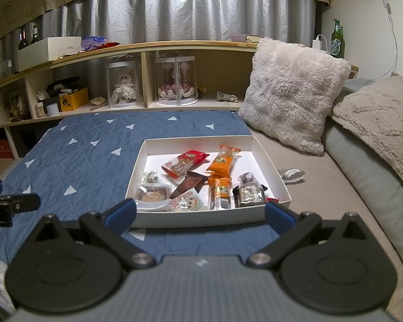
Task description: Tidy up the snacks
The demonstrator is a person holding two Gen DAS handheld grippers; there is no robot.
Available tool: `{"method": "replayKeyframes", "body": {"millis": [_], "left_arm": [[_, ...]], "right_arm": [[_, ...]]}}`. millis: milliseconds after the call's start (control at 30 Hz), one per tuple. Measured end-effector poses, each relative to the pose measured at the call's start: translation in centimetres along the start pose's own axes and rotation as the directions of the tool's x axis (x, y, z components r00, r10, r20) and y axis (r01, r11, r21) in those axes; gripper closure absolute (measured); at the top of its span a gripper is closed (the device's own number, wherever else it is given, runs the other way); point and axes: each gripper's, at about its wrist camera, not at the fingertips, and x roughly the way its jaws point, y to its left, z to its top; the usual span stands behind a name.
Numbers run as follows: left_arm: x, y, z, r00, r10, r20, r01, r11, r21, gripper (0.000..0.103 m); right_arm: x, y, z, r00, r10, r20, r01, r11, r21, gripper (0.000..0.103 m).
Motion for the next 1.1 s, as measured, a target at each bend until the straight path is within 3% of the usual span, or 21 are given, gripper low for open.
{"method": "replayKeyframes", "body": {"millis": [1100], "left_arm": [[-0.04,0.65,0.40,1.000,0.011,0.005,-0.011,1.000,0.000,0.000]], "right_arm": [[-0.08,0.28,-0.07,1.000,-0.003,0.000,0.003,1.000,0.003,0.000]]}}
